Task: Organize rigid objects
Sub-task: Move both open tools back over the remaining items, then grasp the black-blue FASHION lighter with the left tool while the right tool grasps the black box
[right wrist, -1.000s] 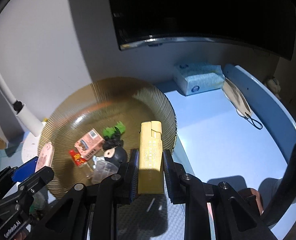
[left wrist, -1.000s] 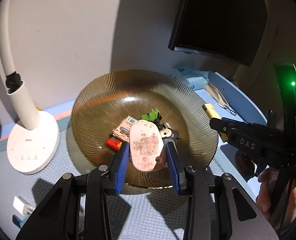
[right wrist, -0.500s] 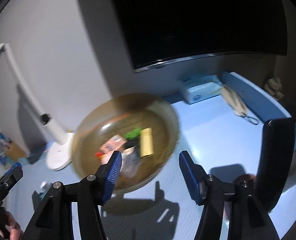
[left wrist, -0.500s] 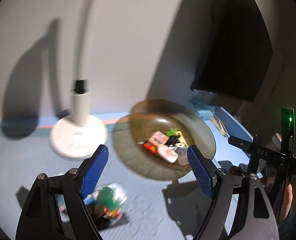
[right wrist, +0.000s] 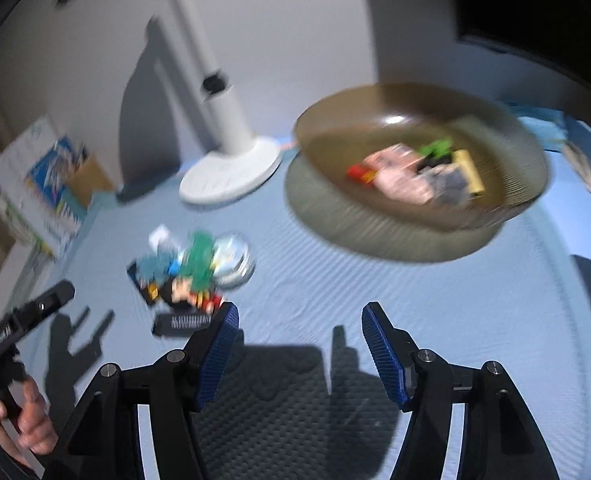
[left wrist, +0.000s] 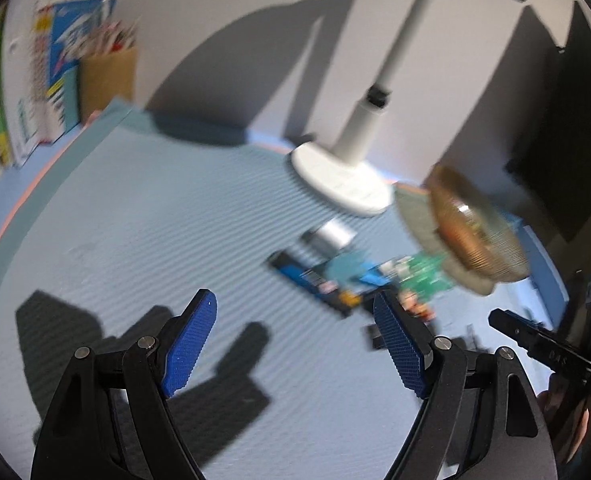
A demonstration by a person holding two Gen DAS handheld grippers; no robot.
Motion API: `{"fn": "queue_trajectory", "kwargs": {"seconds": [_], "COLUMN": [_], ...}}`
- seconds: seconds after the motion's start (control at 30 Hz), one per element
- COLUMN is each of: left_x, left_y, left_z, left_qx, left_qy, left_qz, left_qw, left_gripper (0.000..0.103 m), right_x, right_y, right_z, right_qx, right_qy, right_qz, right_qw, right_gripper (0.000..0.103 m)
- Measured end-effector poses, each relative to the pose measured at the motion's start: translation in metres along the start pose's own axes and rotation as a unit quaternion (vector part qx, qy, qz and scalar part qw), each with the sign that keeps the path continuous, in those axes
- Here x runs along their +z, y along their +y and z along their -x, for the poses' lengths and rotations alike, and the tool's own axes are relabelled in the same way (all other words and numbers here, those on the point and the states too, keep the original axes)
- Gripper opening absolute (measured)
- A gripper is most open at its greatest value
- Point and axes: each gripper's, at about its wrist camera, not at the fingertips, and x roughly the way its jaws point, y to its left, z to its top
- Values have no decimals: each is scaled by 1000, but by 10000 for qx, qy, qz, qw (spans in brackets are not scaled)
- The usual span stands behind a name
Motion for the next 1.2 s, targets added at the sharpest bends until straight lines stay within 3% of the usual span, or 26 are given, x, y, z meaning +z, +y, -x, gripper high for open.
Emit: {"fn": "queue_trajectory", "kwargs": {"seconds": [0.23, 0.37, 0.4, 0.6, 0.73, 0.87, 1.0, 1.2], "left_x": [-15, -19, -20, -21, -20, -14, 3, 13], "left_y": [16, 11, 9, 7, 5, -23, -42, -62], "left_z": [-28, -23, -22, -25, -31, -39, -60, -97], "left_qx": [450, 497, 483, 445, 632, 703, 500, 911], "left_qy": [273, 148, 153, 244, 402, 550, 837, 907], "left_qz": [22, -181, -226, -282, -278, -751, -692, -1033], "left_qw": [9986, 9985, 9985, 9983, 9968, 9932, 9928, 9863], "left_gripper": [80, 80, 80, 80, 80, 80, 80, 80], "right_x": [-16, -17, -18, -20, -20, -16, -4, 11], "right_y": [6, 12, 14, 26, 28, 24, 19, 46], "right_z": [-25, -23, -22, -25, -25, -27, -18, -35], "right_qx": [225, 261, 239, 142, 98, 77, 447, 406], "right_qy": [83, 5, -33, -18, -16, 165, 179, 685], "right_qz": [248, 390, 445, 695, 720, 551, 220, 1153], "right_qw": [9994, 9989, 9987, 9975, 9974, 9983, 9986, 9901], "right_gripper": [63, 83, 84, 84, 84, 84, 84, 84]}}
